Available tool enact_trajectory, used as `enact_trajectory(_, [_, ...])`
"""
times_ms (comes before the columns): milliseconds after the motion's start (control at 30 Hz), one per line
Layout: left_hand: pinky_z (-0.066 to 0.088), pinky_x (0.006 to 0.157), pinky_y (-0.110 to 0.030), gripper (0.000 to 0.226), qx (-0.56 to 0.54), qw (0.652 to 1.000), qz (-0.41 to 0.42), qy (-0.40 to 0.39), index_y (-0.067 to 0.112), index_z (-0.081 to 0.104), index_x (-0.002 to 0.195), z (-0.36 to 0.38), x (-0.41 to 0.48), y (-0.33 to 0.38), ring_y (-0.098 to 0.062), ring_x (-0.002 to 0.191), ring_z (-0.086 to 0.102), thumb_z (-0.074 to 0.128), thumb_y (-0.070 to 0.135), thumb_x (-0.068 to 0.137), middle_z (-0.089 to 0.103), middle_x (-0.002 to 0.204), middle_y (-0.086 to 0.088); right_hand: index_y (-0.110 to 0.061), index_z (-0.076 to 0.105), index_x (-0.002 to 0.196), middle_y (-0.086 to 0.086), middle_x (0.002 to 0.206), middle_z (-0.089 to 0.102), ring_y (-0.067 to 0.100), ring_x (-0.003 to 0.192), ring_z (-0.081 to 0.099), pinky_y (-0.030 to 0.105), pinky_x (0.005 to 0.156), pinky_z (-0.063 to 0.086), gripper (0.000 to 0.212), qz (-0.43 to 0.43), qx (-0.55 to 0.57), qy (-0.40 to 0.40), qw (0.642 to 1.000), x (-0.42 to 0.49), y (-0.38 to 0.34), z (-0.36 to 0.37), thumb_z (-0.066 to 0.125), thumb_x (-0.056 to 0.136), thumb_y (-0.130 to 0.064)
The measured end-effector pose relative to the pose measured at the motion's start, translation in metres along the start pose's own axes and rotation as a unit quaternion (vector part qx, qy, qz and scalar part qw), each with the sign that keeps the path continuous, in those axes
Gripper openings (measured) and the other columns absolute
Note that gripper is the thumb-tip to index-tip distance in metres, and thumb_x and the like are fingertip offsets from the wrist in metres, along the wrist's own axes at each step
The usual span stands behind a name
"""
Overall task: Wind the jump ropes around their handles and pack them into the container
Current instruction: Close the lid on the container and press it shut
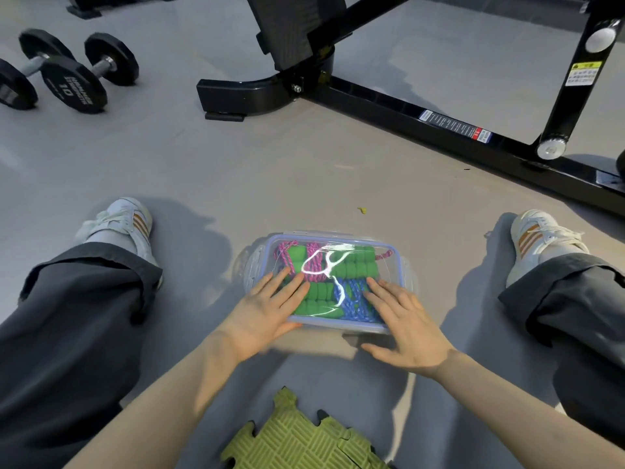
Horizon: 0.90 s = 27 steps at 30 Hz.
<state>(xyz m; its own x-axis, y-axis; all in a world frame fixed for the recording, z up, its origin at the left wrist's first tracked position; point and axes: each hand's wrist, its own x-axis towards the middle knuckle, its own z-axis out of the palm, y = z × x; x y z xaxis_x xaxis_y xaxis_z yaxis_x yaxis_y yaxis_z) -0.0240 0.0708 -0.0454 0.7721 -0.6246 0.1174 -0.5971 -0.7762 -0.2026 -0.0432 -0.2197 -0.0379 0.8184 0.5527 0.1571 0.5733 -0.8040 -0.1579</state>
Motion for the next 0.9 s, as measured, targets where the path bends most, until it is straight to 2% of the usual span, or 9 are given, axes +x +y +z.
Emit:
enact_trajectory(167, [0.036, 0.100, -0.053, 0.072, 0.172, 0.981, 0.016, -0.085, 0.036, 0.055, 0.133, -0.021, 0.034, -0.036, -0.023, 0.114, 0.060, 0.062, 0.069, 0.069, 0.064, 0.124, -0.003, -0.007, 0.044, 0.132, 0.019, 0.141, 0.043, 0.032, 0.120, 0.037, 0.036, 0.096, 0.027, 0.086, 0.081, -0.013, -0.012, 0.997, 0.002, -0.043, 0.003, 0.049, 0.071, -0.066])
enact_trajectory(300, [0.047, 0.091, -0.043, 0.068, 0.106, 0.992, -0.059, -0.038, 0.030, 0.052, 0.135, -0.049, 0.041, -0.016, -0.024, 0.104, 0.051, 0.066, 0.017, 0.070, 0.056, 0.115, -0.011, -0.014, 0.053, 0.126, 0.007, 0.142, 0.046, 0.019, 0.110, 0.039, 0.037, 0.098, 0.028, 0.063, 0.059, 0.082, -0.011, 0.995, 0.001, -0.054, -0.012, 0.043, 0.083, -0.059])
enact_trajectory(367, [0.037, 0.089, -0.039, 0.078, 0.057, 0.995, -0.073, -0.038, 0.016, 0.051, 0.135, -0.047, 0.028, 0.004, -0.027, 0.106, 0.047, 0.075, 0.011, 0.061, 0.053, 0.116, -0.013, -0.017, 0.058, 0.118, 0.001, 0.143, 0.045, 0.016, 0.123, 0.032, 0.047, 0.106, 0.025, 0.053, 0.088, 0.153, -0.006, 0.984, 0.004, -0.037, -0.020, 0.035, 0.087, -0.053])
enact_trajectory(467, [0.044, 0.074, -0.036, 0.064, -0.091, 0.983, -0.153, -0.044, 0.014, 0.073, 0.100, -0.046, 0.011, 0.047, -0.025, 0.090, 0.057, 0.086, 0.024, 0.039, 0.063, 0.097, -0.008, -0.026, 0.054, 0.128, 0.005, 0.152, 0.027, 0.027, 0.143, 0.009, 0.045, 0.117, 0.006, 0.067, 0.147, 0.154, -0.009, 0.977, 0.006, -0.009, -0.026, 0.019, 0.082, -0.060])
enact_trajectory(533, [0.045, 0.096, -0.039, 0.067, -0.165, 0.962, -0.218, -0.017, 0.013, 0.061, 0.126, -0.052, 0.010, 0.076, -0.032, 0.121, 0.051, 0.049, 0.057, 0.078, 0.054, 0.130, -0.017, -0.028, 0.039, 0.141, 0.007, 0.155, 0.016, 0.013, 0.143, -0.001, 0.030, 0.116, -0.006, 0.077, 0.130, 0.143, -0.062, 0.979, 0.003, -0.003, -0.031, 0.010, 0.078, -0.061])
enact_trajectory(600, [0.013, 0.117, -0.041, 0.119, -0.241, 0.923, -0.282, -0.106, 0.012, 0.019, 0.153, -0.058, 0.018, 0.105, -0.036, 0.146, 0.003, -0.007, 0.089, 0.065, 0.007, 0.158, -0.022, -0.031, 0.028, 0.144, 0.007, 0.156, 0.010, 0.013, 0.143, -0.001, 0.023, 0.113, -0.008, 0.078, 0.123, 0.143, -0.092, 0.978, -0.002, -0.007, -0.037, 0.008, 0.074, -0.059])
enact_trajectory(633, [0.007, 0.118, -0.042, 0.131, -0.252, 0.914, -0.289, -0.132, 0.012, 0.009, 0.154, -0.062, 0.021, 0.114, -0.039, 0.145, -0.008, -0.014, 0.092, 0.052, -0.002, 0.158, -0.024, -0.035, 0.024, 0.145, 0.006, 0.157, 0.007, 0.019, 0.143, 0.002, 0.024, 0.114, -0.004, 0.077, 0.127, 0.136, -0.100, 0.977, -0.004, -0.009, -0.037, 0.009, 0.073, -0.058])
enact_trajectory(800, [-0.006, 0.117, -0.041, 0.136, -0.199, 0.941, -0.215, -0.170, 0.017, -0.011, 0.152, -0.046, 0.016, 0.093, -0.034, 0.138, -0.031, -0.001, 0.097, 0.044, -0.020, 0.156, -0.020, -0.035, 0.029, 0.144, 0.013, 0.147, 0.035, 0.028, 0.110, 0.043, 0.037, 0.099, 0.036, 0.067, 0.104, 0.032, -0.098, 0.989, -0.025, -0.013, -0.034, 0.030, 0.081, -0.056])
enact_trajectory(900, [-0.014, 0.114, -0.034, 0.123, -0.178, 0.959, -0.123, -0.182, 0.022, -0.009, 0.153, -0.051, 0.007, 0.061, -0.019, 0.138, -0.031, 0.011, 0.087, 0.050, -0.021, 0.157, -0.012, -0.031, 0.047, 0.133, 0.006, 0.115, 0.057, 0.021, 0.089, 0.053, 0.028, 0.084, 0.036, 0.053, 0.020, -0.031, -0.055, 0.998, -0.033, -0.014, -0.035, 0.039, 0.088, -0.058])
